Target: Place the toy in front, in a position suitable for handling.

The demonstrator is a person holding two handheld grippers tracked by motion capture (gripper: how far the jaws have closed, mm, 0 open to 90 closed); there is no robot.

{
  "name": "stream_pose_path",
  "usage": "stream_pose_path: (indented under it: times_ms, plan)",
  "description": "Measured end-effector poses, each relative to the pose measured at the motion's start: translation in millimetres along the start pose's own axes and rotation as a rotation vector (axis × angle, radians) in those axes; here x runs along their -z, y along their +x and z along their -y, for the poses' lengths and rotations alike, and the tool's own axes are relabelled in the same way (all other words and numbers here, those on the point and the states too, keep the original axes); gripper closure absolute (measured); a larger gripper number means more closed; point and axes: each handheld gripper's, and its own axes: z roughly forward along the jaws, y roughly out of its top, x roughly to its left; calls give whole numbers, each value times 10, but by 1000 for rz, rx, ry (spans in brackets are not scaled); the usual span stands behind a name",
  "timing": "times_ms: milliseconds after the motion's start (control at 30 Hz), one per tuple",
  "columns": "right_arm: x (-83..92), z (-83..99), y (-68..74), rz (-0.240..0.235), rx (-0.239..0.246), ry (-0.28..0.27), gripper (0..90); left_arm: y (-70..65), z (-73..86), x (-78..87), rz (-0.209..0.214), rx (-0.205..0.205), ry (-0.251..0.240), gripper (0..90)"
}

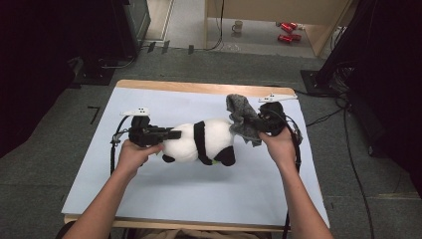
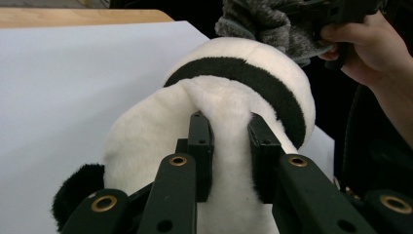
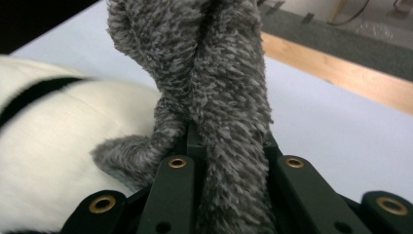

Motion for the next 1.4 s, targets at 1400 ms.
stream_pose_path:
  times_ms: [1400]
  plan:
    - [-510, -143, 835, -178, 170, 76, 779, 76, 12, -91, -88, 22, 64, 533]
